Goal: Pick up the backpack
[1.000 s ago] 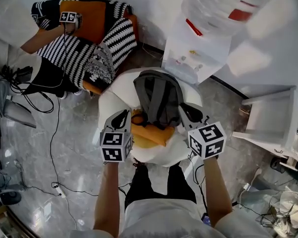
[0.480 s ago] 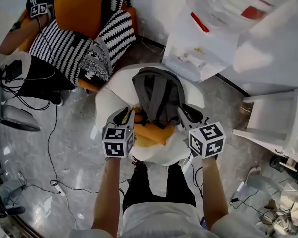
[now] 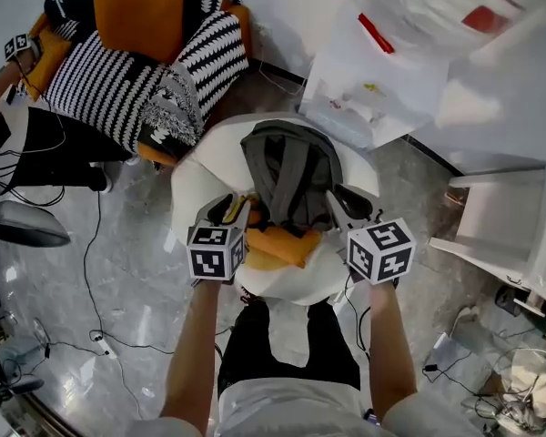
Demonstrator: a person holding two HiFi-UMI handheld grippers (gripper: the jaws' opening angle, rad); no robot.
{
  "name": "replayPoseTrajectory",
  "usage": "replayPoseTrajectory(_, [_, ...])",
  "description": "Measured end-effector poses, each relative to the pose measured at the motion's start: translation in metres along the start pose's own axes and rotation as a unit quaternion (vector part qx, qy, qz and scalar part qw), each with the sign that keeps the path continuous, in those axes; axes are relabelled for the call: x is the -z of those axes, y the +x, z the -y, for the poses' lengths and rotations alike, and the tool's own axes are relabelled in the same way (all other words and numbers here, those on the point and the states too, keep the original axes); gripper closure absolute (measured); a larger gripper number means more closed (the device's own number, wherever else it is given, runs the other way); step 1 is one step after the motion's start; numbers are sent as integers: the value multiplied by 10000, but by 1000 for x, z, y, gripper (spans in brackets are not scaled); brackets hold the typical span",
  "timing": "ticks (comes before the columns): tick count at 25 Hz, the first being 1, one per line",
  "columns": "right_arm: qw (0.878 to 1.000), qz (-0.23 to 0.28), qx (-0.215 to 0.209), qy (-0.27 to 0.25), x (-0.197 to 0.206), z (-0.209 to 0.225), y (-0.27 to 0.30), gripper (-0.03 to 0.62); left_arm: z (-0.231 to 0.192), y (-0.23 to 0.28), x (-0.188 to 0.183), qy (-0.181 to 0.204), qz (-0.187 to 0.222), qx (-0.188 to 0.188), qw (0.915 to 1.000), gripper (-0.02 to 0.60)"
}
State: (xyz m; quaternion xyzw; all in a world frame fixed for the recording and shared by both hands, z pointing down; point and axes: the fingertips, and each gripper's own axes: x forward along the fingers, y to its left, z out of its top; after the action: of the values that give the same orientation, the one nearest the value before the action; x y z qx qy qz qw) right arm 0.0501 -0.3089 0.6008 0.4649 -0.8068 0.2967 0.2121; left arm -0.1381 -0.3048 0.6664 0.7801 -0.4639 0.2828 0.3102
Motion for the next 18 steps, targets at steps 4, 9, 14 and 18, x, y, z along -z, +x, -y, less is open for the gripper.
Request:
replayPoseTrajectory(4, [9999, -102, -33, 63, 19, 4, 9, 542, -2, 18, 18, -54, -129, 36, 9999, 416])
replayPoseTrajectory(9, [9997, -215, -27, 119, 42, 9, 17, 534, -2, 32, 31, -169, -117, 151, 9997, 408])
replayPoseTrajectory(14, [9996, -260, -69, 96, 56, 10, 29, 534, -5, 46, 42, -299, -73, 196, 9993, 393])
replayPoseTrajectory(18, [9991, -356, -208, 67, 65, 9, 41, 511, -5, 56, 51, -361, -86, 239, 9990, 387])
